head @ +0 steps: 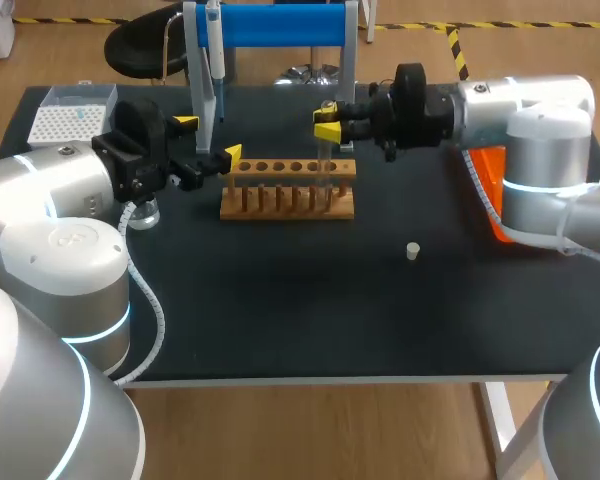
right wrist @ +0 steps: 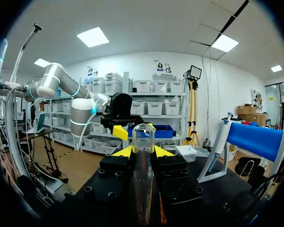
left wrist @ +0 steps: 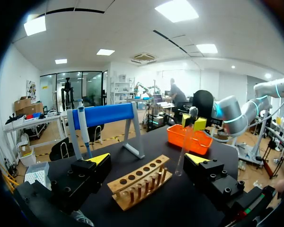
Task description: Invert the test tube, pick up the pipette, mount the tip to pipette, aspirate from beaker and dispense into the tube, eject the tip, return the pipette, and cap with the stopper.
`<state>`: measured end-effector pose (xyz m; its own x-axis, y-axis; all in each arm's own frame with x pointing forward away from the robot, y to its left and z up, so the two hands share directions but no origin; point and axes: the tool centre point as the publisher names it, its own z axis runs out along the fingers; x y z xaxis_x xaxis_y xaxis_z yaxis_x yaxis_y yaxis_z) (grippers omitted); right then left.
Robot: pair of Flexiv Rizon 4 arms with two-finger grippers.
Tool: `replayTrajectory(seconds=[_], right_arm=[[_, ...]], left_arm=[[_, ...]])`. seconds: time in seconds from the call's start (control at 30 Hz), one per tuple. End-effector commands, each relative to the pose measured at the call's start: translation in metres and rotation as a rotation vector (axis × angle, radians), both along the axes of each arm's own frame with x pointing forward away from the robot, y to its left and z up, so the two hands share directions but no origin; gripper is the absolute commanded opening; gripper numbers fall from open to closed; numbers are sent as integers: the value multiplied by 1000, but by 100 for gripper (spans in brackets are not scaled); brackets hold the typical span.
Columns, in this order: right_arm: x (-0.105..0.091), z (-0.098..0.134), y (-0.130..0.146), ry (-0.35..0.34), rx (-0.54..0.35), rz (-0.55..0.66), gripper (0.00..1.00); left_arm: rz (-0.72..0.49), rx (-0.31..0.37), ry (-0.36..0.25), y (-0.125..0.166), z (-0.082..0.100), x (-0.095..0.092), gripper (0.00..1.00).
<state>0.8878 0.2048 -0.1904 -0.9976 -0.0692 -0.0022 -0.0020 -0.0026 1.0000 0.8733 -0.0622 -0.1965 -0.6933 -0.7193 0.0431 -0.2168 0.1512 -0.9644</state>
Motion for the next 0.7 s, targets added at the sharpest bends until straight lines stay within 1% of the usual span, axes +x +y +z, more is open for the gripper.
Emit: replayTrajectory(seconds=[0.03,0.07,0.13,0.2,0.27,0.3,0.37,0.4,0.47,0.5,0.57,0.63,0.7], right_arm=[[4,1,-2,53,-3,-26,0],[8,1,-3,97,-12,-37,0],[13,0,-5,239,-21,-57,0],[18,1,-7,389,-38,-64,0],[23,2,-9,544,-35,-64,0],[25,1,-9,631,-56,-64,0],[29,1,-11,773,-42,-62,0],[30,2,-12,849,-50,-56,0],[32,2,-13,969,-35,-50,0],[32,2,-14,1028,-44,-38,0],[32,2,-14,1127,-42,-21,0],[33,-2,-14,1219,-87,-20,0],[33,-7,-13,1331,-78,-4,0]], left_arm=[[-2,-2,0,0,-1,0,100],[-2,-2,0,0,-1,0,100],[-2,-2,0,0,-1,0,100],[-2,-2,0,0,-1,0,100],[-2,-2,0,0,-1,0,100],[-2,-2,0,0,-1,0,100],[-2,-2,0,0,-1,0,100],[-2,-2,0,0,-1,0,100],[-2,-2,0,0,-1,0,100],[-2,-2,0,0,-1,0,100],[-2,-2,0,0,-1,0,100],[-2,-2,0,0,-1,0,100],[-2,-2,0,0,-1,0,100]])
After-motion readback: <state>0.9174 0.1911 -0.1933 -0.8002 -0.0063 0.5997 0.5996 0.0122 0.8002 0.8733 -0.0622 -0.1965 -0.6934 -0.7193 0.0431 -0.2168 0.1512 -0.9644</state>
